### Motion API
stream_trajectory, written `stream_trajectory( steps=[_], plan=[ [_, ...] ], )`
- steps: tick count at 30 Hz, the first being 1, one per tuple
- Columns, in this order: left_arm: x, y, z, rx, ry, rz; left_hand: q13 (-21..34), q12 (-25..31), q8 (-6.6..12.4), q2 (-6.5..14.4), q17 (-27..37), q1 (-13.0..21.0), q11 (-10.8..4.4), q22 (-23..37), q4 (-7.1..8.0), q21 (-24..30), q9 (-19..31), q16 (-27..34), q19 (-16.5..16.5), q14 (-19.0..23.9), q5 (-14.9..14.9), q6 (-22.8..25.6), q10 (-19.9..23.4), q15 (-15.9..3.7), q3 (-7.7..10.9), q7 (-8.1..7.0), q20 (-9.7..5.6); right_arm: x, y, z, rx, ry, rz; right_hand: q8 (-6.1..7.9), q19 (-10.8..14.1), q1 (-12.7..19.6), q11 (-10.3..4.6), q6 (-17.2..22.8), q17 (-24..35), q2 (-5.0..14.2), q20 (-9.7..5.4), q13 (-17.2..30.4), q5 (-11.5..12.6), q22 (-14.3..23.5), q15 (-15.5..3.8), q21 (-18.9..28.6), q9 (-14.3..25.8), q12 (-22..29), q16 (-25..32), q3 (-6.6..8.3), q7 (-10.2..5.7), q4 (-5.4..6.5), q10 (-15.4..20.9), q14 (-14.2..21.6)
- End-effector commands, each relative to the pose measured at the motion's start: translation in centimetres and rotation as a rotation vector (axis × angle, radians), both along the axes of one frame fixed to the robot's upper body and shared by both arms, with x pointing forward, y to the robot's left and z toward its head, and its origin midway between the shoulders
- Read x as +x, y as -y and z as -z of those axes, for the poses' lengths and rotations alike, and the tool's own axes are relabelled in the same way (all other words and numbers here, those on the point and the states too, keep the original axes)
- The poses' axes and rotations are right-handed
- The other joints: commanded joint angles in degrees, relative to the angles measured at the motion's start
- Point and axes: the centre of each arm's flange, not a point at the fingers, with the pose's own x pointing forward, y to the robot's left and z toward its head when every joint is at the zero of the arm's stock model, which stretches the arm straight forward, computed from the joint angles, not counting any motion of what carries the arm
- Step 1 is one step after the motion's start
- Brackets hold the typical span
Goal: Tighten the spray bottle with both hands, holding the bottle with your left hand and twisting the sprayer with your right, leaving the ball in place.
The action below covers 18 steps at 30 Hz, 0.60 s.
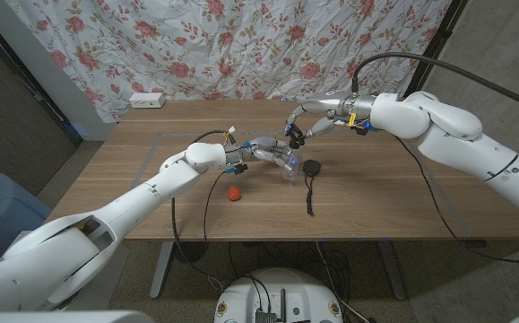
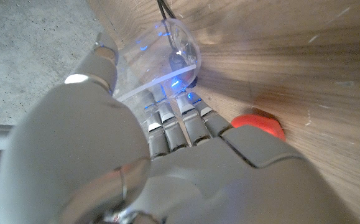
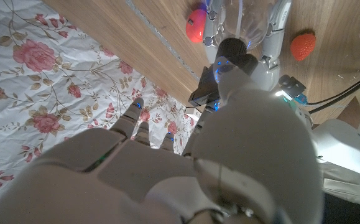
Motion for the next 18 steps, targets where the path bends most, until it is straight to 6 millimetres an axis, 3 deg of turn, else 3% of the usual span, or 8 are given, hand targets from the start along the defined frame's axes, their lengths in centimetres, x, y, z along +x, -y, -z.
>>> stream_trajectory(
  steps=[1,18],
  plan=[
    [-0.09,0.1,0.09,0.005,0.002,0.004,0.9,0.3,18.18,9.5,0.3,-5.0,-2.42,0.1,0.83,-0.1,0.3,0.4,0.5,0.4,0.2,0.6,3.5,-6.15,1.23,-0.13,-1.78,-1.06,-0.78,-0.53,-0.038,-0.016,0.035,-0.82,-0.1,-0.7,0.53,-1.5,0.2,-0.04,0.59,0.1,-0.3,0.0,0.53,0.2,0.0,0.2,0.6,-0.64,-0.04,0.0,-0.7,-1.1],
    [-0.16,0.13,-0.05,0.01,0.012,0.006,0.9,0.0,18.07,9.5,0.1,-5.7,-3.15,0.1,1.33,-0.1,0.3,0.1,0.5,0.1,0.1,0.2,2.8,-6.26,1.23,-0.74,-1.74,-1.15,-1.21,-0.65,-0.051,-0.035,0.07,-1.72,0.3,-2.5,1.24,-2.9,0.2,-1.06,1.39,0.2,-0.5,0.0,1.21,0.4,0.1,0.5,0.8,-1.61,0.05,0.33,-0.7,-0.8]
  ],
)
